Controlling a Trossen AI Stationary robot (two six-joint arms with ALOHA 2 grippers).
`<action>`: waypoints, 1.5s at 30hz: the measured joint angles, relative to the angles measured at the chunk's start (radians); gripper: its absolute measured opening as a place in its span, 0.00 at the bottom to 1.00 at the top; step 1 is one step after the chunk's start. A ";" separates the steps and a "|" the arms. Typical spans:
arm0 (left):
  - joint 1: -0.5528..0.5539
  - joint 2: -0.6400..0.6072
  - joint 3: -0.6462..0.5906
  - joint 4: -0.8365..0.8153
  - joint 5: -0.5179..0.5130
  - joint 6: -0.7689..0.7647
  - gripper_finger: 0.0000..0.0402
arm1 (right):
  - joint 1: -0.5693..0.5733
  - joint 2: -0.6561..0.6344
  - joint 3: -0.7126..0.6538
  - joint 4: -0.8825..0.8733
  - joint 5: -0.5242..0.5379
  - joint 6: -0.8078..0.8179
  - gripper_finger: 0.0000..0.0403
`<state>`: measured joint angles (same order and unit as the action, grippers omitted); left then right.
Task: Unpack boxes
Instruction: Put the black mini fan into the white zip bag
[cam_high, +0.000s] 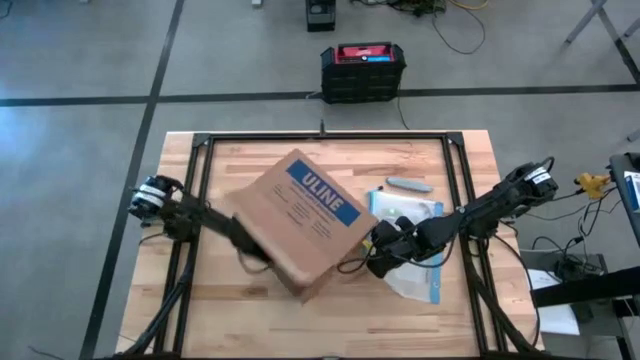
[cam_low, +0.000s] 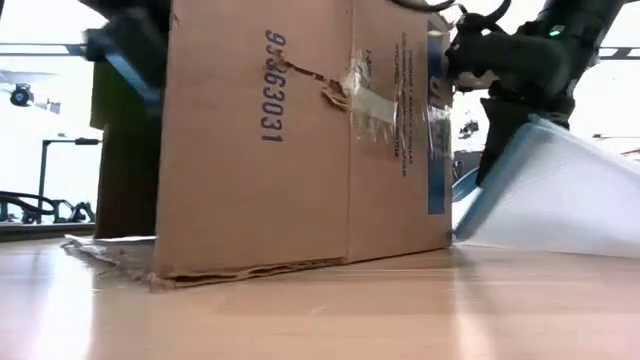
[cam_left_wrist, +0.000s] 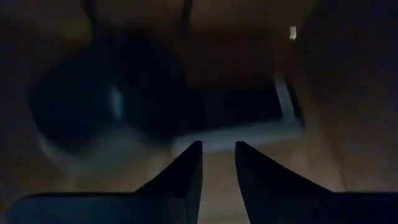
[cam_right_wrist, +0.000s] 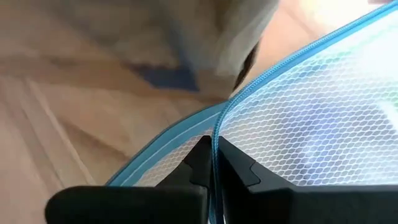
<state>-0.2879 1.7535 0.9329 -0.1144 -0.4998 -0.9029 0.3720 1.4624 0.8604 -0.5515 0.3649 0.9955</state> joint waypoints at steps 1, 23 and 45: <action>0.025 0.000 0.016 -0.007 0.025 0.032 0.20 | -0.013 0.000 0.000 -0.003 0.002 0.000 0.00; 0.164 0.035 0.293 -0.017 0.290 0.733 0.20 | 0.082 -0.014 0.000 -0.021 -0.025 0.334 0.00; -0.210 -0.277 0.289 -0.477 -0.094 0.678 0.20 | 0.156 -0.014 0.001 -0.080 0.000 0.489 0.00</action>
<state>-0.4977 1.4761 1.2217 -0.5913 -0.5942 -0.2253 0.5278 1.4479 0.8612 -0.6316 0.3649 1.4845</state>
